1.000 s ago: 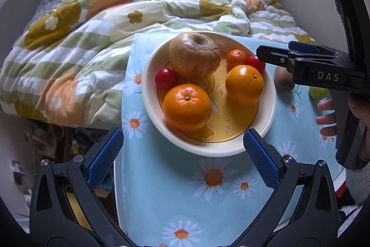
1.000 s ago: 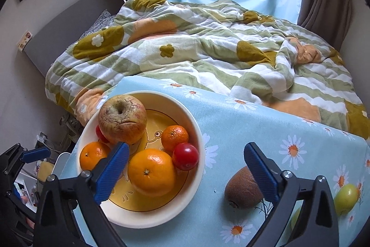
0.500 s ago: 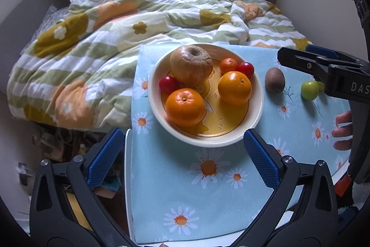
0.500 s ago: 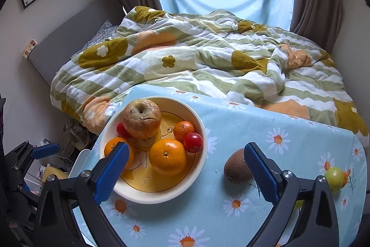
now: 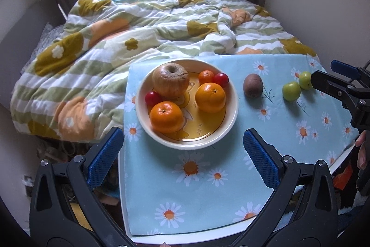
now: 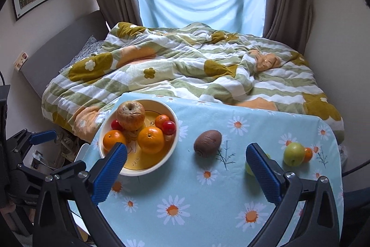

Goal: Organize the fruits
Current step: 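Move both grippers back over the green apples and tangerine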

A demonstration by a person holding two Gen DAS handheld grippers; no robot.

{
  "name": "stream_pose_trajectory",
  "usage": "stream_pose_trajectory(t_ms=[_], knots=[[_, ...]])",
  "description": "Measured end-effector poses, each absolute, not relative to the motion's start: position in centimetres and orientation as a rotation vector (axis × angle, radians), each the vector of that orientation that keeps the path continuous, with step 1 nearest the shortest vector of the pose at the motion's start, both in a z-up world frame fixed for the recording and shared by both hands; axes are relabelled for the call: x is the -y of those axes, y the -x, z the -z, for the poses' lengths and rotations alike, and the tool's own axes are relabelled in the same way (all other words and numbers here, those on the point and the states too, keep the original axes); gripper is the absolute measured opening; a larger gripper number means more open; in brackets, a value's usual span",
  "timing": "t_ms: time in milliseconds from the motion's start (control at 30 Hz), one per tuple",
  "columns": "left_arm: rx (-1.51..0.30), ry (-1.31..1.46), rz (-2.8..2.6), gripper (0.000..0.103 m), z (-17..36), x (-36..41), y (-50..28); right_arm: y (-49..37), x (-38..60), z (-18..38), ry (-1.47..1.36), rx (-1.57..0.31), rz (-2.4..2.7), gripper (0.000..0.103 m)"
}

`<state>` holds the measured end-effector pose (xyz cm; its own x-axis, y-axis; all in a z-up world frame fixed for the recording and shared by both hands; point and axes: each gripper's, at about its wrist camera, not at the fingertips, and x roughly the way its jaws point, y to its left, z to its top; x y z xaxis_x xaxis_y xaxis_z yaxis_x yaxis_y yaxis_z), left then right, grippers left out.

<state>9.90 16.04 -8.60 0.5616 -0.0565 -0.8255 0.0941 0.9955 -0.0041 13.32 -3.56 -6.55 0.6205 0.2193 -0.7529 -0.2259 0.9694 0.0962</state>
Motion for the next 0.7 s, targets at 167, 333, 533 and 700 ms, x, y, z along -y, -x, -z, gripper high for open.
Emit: stream_pose_trajectory(t_ms=[167,333,533,700], knots=[[-0.953,-0.016,0.076,0.103,8.3,-12.6,-9.9,-12.3,8.0,6.4,0.050,-0.860,-0.233,0.102],[-0.960,0.024,0.089,0.103,8.7,-8.2,-10.3,-11.7,12.5,6.8,0.076,-0.856,-0.243,0.102],[-0.984,0.034,0.123,0.103,10.2,-2.5,-11.4,-12.6,17.4,8.4,0.106,-0.873,-0.272,0.102],[-1.002,0.025,0.156,0.103,11.8,1.5,-12.8,-13.9,20.9,9.9,0.123,-0.878,-0.291,0.102]])
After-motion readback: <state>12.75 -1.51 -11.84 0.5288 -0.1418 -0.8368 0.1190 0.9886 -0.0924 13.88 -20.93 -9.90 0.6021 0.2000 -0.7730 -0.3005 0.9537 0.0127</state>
